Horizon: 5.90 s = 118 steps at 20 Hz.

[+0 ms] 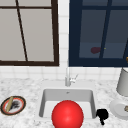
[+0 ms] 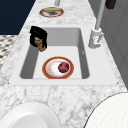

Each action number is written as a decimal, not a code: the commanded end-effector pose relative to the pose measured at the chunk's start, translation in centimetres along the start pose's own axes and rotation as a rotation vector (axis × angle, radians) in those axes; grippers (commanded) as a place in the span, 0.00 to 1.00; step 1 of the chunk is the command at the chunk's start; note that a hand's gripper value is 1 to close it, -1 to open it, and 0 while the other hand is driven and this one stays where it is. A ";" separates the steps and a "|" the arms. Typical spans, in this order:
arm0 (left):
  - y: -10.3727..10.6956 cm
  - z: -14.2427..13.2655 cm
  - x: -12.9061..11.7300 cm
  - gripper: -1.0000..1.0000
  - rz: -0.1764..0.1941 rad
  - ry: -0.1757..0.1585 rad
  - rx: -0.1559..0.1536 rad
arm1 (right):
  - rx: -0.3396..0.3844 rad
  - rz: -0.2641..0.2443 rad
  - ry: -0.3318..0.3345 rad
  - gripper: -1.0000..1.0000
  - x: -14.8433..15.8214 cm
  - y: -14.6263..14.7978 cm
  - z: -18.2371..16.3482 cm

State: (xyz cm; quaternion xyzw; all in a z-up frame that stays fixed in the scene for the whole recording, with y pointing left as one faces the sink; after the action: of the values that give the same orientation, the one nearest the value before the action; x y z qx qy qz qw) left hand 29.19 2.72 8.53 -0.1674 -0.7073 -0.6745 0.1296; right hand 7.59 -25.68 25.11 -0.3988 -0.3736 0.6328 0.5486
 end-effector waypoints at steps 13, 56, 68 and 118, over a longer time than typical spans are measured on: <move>-8.3 -1.3 -8.3 1.00 -0.003 -0.003 0.028 | 0.000 0.000 0.000 0.50 0.0 0.0 0.0; -3.4 1.2 -14.2 0.00 0.023 0.017 -0.061 | 0.000 0.000 0.000 0.50 0.0 0.0 0.0; -3.1 4.1 -14.2 0.00 0.047 0.003 -0.051 | 0.000 0.000 0.000 0.50 0.0 0.0 0.0; 5.7 17.5 -5.3 0.00 0.044 -0.033 -0.006 | 0.000 0.000 0.000 0.50 0.0 0.0 0.0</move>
State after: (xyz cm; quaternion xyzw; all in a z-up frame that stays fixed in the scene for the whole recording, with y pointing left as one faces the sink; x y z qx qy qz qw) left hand 37.82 19.37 10.28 -0.1932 -0.6982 -0.6763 0.1335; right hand 7.59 -25.68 25.11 -0.3988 -0.3736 0.6328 0.5486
